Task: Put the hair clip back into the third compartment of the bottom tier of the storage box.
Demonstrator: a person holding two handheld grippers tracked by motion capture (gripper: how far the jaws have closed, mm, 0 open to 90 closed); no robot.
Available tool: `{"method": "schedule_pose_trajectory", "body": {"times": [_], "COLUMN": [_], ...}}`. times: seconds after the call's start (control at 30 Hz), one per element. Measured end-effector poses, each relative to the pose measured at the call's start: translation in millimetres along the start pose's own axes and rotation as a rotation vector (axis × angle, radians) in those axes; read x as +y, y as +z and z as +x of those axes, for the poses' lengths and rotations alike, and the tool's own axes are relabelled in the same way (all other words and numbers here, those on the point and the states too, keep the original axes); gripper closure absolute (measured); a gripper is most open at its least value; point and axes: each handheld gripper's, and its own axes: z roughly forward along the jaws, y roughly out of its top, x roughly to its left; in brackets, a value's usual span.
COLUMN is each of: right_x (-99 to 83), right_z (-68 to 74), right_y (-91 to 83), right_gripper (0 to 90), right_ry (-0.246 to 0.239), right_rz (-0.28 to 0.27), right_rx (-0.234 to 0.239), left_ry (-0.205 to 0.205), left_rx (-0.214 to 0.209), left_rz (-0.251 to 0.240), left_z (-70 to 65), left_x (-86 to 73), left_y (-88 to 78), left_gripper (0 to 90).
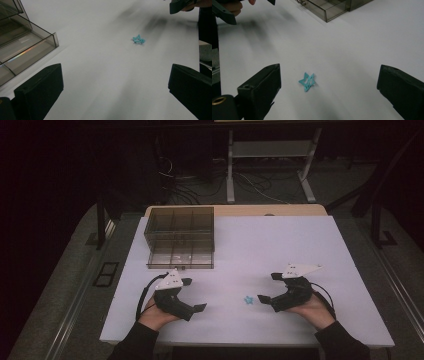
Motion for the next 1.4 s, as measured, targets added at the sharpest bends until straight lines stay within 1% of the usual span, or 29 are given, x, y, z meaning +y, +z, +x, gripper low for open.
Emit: {"method": "schedule_pose_trajectory", "body": {"times": [0.1,0.13,0.33,0.73,0.9,1.03,1.1,1.17,1.2,1.3,1.37,1.4], "right_x": [1.2,1.5,2.9,6.9,9.9,12.7,15.4,15.9,16.5,15.6,15.4,15.4], "right_z": [1.3,1.3,2.1,4.7,5.9,6.4,6.3,6.0,5.7,7.0,7.4,7.4], "right_y": [3.1,4.0,7.7,17.6,24.4,27.8,32.8,34.4,36.7,38.5,38.6,38.1], "right_gripper": [4.8,4.8,4.8,4.8,4.9,5.0,5.4,5.4,5.4,5.4,5.5,11.6], "right_ry": [-0.002,-0.009,-0.005,-0.019,-0.027,-0.021,-0.029,-0.030,-0.022,-0.031,-0.025,-0.013], "right_rz": [0.009,0.009,0.017,0.032,0.039,0.035,0.040,0.039,0.038,0.051,0.053,0.051], "right_rx": [0.005,0.009,0.016,0.031,0.049,0.060,0.067,0.069,0.076,0.073,0.075,0.078], "left_ry": [0.007,0.007,0.001,0.003,0.005,0.004,0.005,-0.002,-0.002,0.004,0.007,0.004], "left_rx": [-0.001,-0.001,-0.001,-0.004,-0.004,-0.004,-0.003,-0.003,-0.002,-0.004,-0.004,-0.004], "left_rz": [0.006,0.005,0.001,0.001,0.004,-0.005,-0.004,-0.007,-0.008,-0.002,-0.001,0.000], "left_z": [-0.5,-0.5,0.0,0.1,0.7,0.6,1.0,1.7,1.9,1.5,1.3,1.0], "left_x": [0.1,0.2,-0.2,-0.1,-0.1,0.0,-0.1,-0.2,-0.1,-0.4,-0.6,-0.4], "left_y": [-0.2,-0.3,0.4,1.0,1.5,1.1,0.7,0.5,0.7,1.6,1.3,0.8], "left_gripper": [0.0,0.0,0.0,0.0,0.0,0.0,0.0,0.0,0.0,0.0,0.0,0.0]}}
